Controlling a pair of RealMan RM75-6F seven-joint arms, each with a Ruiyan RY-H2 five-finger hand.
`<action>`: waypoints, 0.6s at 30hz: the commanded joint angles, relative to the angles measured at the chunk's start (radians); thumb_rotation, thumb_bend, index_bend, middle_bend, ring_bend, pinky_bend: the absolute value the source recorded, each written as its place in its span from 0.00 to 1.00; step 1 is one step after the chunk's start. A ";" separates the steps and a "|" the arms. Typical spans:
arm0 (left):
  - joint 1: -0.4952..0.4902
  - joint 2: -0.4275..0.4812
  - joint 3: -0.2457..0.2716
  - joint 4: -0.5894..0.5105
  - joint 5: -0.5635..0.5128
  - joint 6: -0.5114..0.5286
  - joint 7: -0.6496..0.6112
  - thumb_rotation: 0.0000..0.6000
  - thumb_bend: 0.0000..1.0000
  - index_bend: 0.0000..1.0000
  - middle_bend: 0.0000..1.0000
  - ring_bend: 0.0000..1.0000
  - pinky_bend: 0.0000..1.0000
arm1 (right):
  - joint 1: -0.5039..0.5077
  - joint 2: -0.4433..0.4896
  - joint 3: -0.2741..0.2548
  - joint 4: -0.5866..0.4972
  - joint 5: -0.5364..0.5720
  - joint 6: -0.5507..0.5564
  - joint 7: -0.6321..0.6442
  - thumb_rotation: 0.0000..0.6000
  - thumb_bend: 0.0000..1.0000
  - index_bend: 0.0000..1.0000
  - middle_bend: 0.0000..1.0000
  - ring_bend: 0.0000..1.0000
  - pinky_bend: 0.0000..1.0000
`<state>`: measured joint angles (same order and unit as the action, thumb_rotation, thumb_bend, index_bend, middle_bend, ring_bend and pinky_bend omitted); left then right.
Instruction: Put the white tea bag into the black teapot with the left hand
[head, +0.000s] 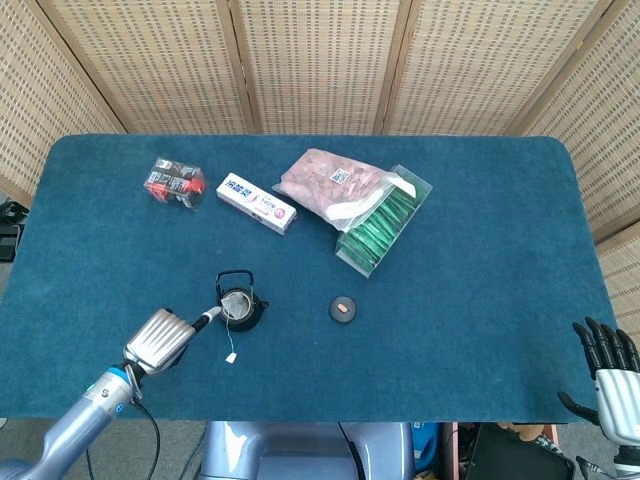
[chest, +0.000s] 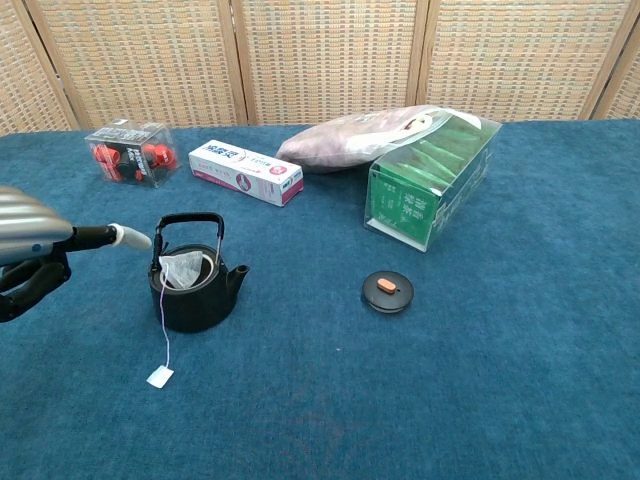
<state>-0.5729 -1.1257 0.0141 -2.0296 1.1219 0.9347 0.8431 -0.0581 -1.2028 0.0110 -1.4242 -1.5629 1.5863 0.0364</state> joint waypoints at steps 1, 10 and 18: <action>-0.059 -0.035 -0.012 0.019 -0.106 -0.027 0.053 1.00 1.00 0.00 0.77 0.67 0.52 | 0.000 -0.001 0.000 0.002 0.002 -0.003 0.001 1.00 0.07 0.09 0.12 0.00 0.08; -0.153 -0.084 0.003 0.039 -0.274 -0.022 0.114 1.00 1.00 0.00 0.77 0.67 0.52 | -0.001 -0.001 0.000 0.003 0.005 -0.003 0.002 1.00 0.07 0.09 0.12 0.00 0.08; -0.205 -0.108 0.023 0.049 -0.338 -0.009 0.124 1.00 1.00 0.00 0.77 0.67 0.52 | -0.002 -0.002 0.000 0.004 0.006 -0.003 0.002 1.00 0.07 0.09 0.12 0.00 0.08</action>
<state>-0.7711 -1.2284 0.0325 -1.9832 0.7902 0.9219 0.9646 -0.0605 -1.2047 0.0111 -1.4198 -1.5563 1.5837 0.0383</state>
